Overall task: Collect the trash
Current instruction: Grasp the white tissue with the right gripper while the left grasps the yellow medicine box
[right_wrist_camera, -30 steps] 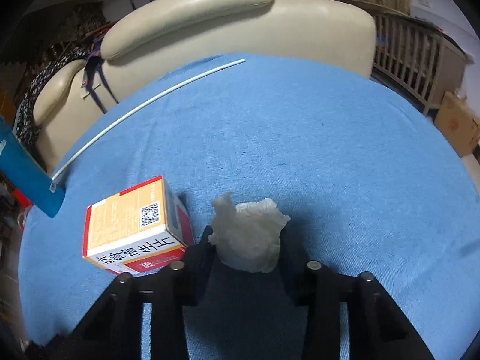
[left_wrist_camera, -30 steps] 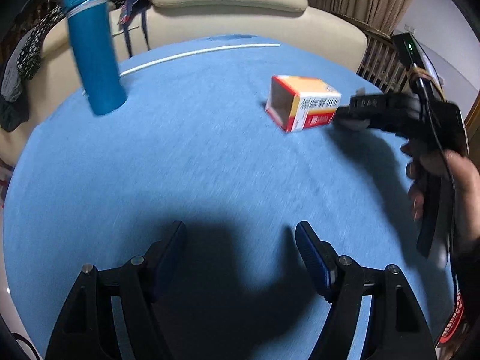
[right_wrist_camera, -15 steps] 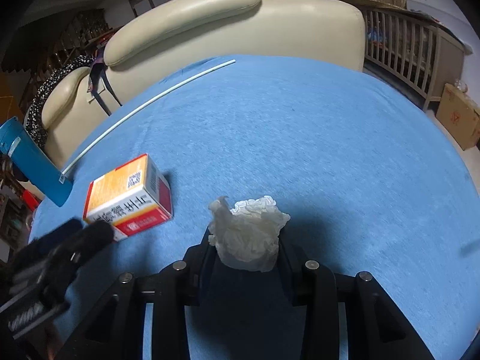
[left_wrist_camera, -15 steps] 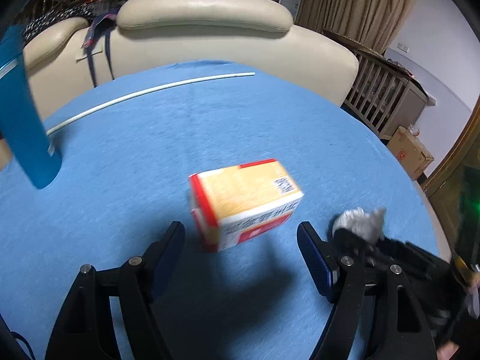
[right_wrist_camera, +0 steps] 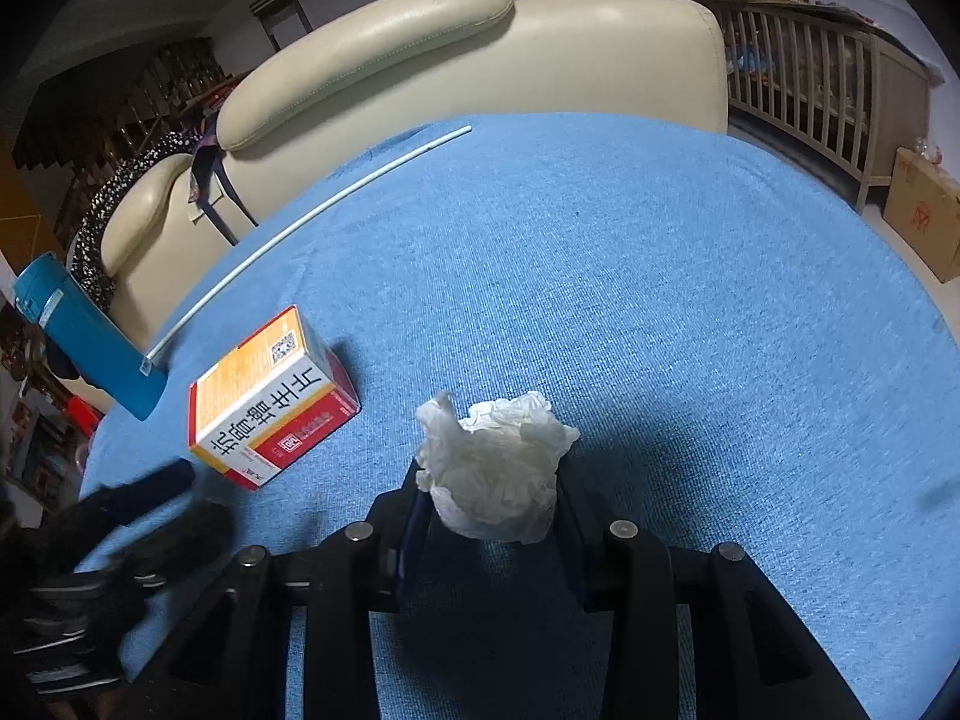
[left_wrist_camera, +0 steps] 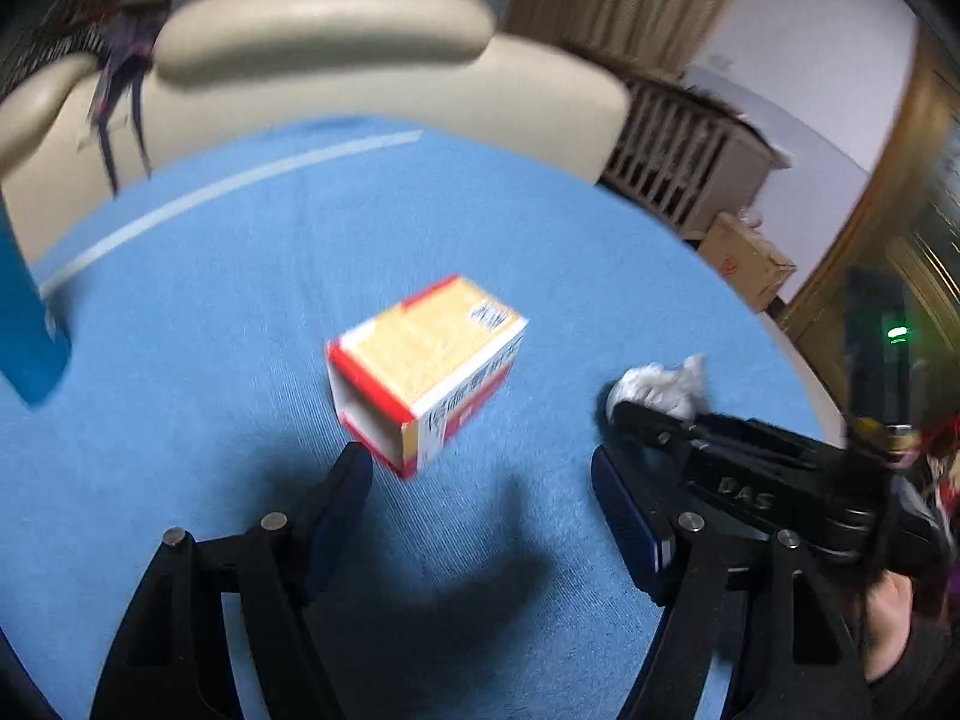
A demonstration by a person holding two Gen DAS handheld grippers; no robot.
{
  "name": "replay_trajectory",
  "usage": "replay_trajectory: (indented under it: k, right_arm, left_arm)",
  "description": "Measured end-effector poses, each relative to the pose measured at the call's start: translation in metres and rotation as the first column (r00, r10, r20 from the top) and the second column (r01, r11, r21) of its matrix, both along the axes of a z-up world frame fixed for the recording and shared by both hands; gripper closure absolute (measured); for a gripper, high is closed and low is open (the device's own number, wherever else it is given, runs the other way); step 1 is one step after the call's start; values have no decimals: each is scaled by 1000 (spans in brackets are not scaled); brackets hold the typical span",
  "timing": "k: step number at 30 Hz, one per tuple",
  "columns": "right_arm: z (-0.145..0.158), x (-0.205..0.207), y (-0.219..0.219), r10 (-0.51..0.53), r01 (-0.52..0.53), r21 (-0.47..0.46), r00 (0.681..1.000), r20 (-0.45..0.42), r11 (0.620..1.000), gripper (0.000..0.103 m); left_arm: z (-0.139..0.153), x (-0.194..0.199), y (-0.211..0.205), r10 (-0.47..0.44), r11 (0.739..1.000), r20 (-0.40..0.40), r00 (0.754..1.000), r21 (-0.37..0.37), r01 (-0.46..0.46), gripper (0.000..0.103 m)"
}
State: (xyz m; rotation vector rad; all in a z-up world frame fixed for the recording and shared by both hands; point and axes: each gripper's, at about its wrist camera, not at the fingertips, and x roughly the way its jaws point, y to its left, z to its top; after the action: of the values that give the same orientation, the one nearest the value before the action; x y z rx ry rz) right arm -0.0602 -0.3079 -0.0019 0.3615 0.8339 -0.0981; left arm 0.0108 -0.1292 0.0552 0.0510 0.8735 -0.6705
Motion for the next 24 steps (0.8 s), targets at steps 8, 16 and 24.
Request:
replay_trajectory:
  k: [8, 16, 24]
  right_arm:
    - [0, -5, -4, 7, -7, 17, 1000, 2, 1000, 62]
    - [2, -5, -2, 11, -11, 4, 1000, -10, 1000, 62]
    - [3, -4, 2, -6, 5, -8, 1000, -27, 1000, 63]
  left_arm:
    - [7, 58, -5, -127, 984, 41, 991, 130, 121, 24]
    - [-18, 73, -40, -250, 947, -89, 964, 182, 263, 24]
    - [-21, 53, -19, -123, 965, -53, 991, 228, 132, 53]
